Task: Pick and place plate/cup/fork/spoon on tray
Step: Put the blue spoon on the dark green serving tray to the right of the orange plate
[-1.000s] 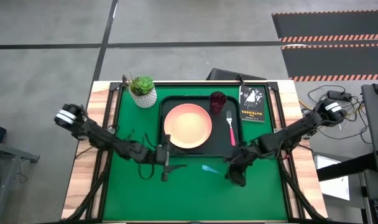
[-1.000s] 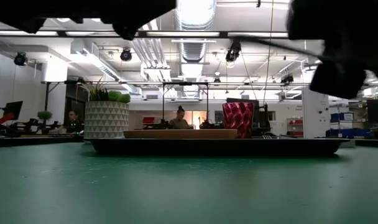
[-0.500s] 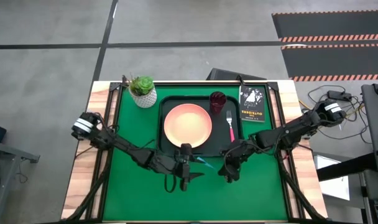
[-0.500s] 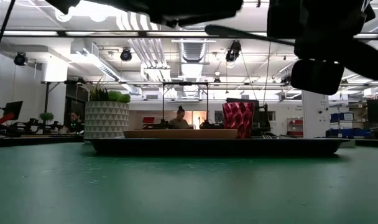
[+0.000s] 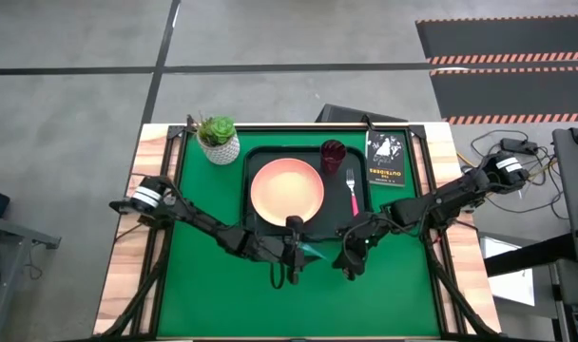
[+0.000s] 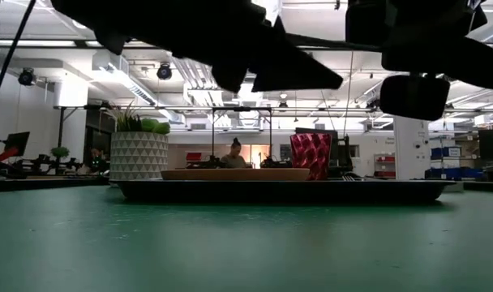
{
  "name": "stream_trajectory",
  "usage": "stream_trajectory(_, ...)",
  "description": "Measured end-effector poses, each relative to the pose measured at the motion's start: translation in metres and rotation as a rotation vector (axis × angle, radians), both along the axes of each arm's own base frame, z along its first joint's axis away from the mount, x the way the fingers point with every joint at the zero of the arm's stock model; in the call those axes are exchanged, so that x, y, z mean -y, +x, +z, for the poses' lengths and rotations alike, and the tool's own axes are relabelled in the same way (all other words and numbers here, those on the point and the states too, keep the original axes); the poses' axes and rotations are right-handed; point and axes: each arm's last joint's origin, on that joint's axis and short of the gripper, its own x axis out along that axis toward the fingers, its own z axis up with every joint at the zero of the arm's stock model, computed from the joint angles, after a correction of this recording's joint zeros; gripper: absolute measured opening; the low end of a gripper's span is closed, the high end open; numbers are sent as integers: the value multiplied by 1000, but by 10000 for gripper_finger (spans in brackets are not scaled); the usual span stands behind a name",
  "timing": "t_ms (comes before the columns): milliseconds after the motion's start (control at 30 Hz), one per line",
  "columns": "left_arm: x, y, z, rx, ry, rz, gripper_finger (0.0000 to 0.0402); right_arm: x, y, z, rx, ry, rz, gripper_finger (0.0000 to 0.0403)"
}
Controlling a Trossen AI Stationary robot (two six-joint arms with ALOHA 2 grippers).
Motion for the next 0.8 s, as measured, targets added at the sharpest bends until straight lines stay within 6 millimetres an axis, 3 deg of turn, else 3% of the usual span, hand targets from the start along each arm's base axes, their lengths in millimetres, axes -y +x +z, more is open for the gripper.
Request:
stream_trajectory(367,1,-3,5,1,-1,-2,51,1,-2,-3,-65,37,-17,13)
stream_trajectory(500,1,-5,9,1,1,-14,50,1,-2,-3,-73,36,-23,13)
stream_trajectory(800,3,-8,6,-55,40,-54,89,7,-1,-5,-106,45,-86,13)
